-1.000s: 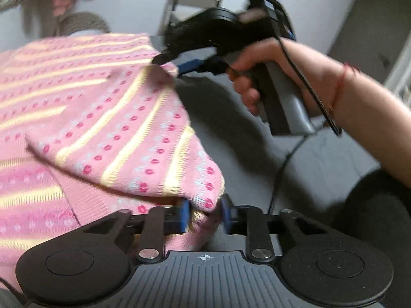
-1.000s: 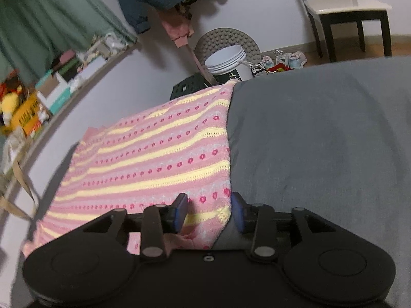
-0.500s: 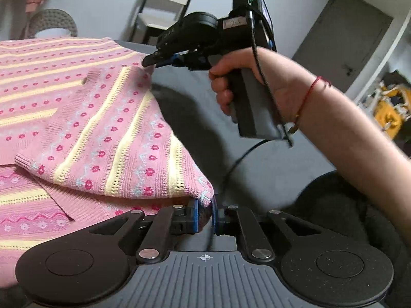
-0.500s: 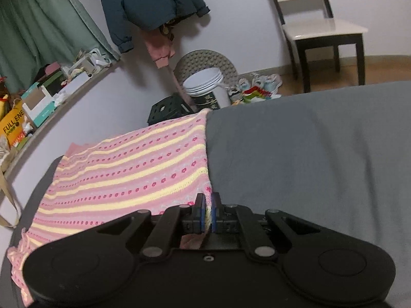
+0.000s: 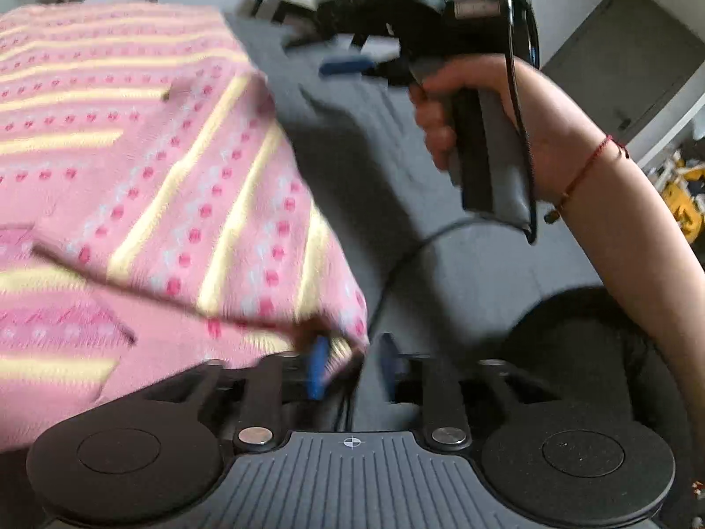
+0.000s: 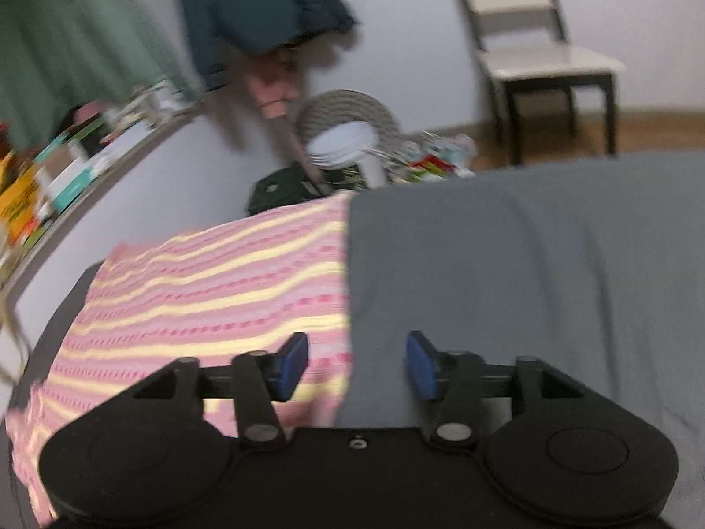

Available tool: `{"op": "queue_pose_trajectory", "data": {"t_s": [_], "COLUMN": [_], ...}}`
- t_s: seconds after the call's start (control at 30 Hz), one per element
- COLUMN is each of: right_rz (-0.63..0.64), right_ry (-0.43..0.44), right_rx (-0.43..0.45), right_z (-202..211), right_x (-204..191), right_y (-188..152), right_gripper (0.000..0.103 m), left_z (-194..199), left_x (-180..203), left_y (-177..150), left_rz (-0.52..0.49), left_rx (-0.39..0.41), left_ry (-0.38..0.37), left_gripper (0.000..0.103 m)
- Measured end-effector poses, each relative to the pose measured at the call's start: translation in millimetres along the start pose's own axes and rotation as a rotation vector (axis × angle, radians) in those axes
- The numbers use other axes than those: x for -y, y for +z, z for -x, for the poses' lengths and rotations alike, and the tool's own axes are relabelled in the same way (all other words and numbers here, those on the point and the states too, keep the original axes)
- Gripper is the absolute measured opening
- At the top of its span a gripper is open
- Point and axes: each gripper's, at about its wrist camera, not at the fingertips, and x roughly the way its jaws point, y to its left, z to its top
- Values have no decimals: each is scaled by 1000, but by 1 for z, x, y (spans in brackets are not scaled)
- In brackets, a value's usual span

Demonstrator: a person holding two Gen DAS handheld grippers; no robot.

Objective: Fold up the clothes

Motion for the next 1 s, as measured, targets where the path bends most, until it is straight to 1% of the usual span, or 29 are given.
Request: {"op": "queue_pose_trajectory", "data": {"t_s": [0.03, 0.07, 0.13, 0.17, 0.2, 0.23, 0.27, 0.33, 0.37, 0.43, 0.5, 0.53, 0.57, 0.63, 0.67, 0.7, 0.73, 0.8, 0.87, 0.97, 1.0], "right_rz": [31, 61, 119, 143, 173, 209, 252, 343, 382, 429, 451, 453, 446, 415, 397, 383, 370, 384, 414, 455, 469], "right_ry": [17, 36, 72, 88, 110, 138, 163, 207, 232, 265, 291, 305, 323, 356, 360, 362, 364, 390, 433, 509, 549], "right_rx": [6, 12, 36, 58, 82, 106, 136, 190, 202, 226, 252, 260, 263, 252, 242, 233, 224, 195, 160, 99, 80], "right_z": [1, 3, 9, 15, 23, 29, 35, 46, 51, 57, 62, 65, 67, 68, 66, 63, 60, 55, 50, 50, 51], "right_x": [-8, -16, -34, -43, -52, -62, -73, -97, -108, -130, -151, -160, -169, -186, -194, -203, -211, -225, -236, -246, -247], "right_y": [-1, -2, -5, -7, -10, -13, -17, -25, -30, -37, -44, -48, -52, -59, -63, -68, -74, -85, -95, -110, -114], "right_gripper": [55, 59, 80, 84, 91, 99, 103, 103, 103, 103, 103, 103, 103, 103, 103, 103, 103, 103, 103, 103, 103], "left_z": [12, 26, 70, 89, 114, 140, 161, 208, 227, 263, 286, 291, 295, 299, 295, 291, 276, 261, 261, 257, 261], "left_x": [0, -2, -13, -23, -38, -54, -71, -115, -135, -185, -233, -253, -271, -305, -319, -329, -333, -340, -342, -348, -349], "left_y": [2, 4, 8, 13, 17, 17, 18, 17, 16, 11, 0, -7, -19, -48, -56, -63, -62, -62, -62, -60, -59], "left_rz": [12, 19, 26, 36, 57, 85, 119, 207, 256, 384, 503, 584, 681, 864, 933, 996, 1036, 1053, 1033, 982, 970], "left_rx": [-12, -5, 78, 131, 198, 261, 318, 436, 481, 536, 586, 609, 634, 669, 674, 667, 653, 629, 617, 604, 592], "left_ry": [-10, -20, -23, -9, 30, 81, 143, 328, 426, 638, 779, 818, 821, 756, 729, 723, 730, 731, 722, 749, 762], "left_gripper": [63, 68, 69, 69, 69, 73, 84, 94, 94, 94, 94, 94, 94, 94, 94, 94, 94, 94, 94, 94, 93]}}
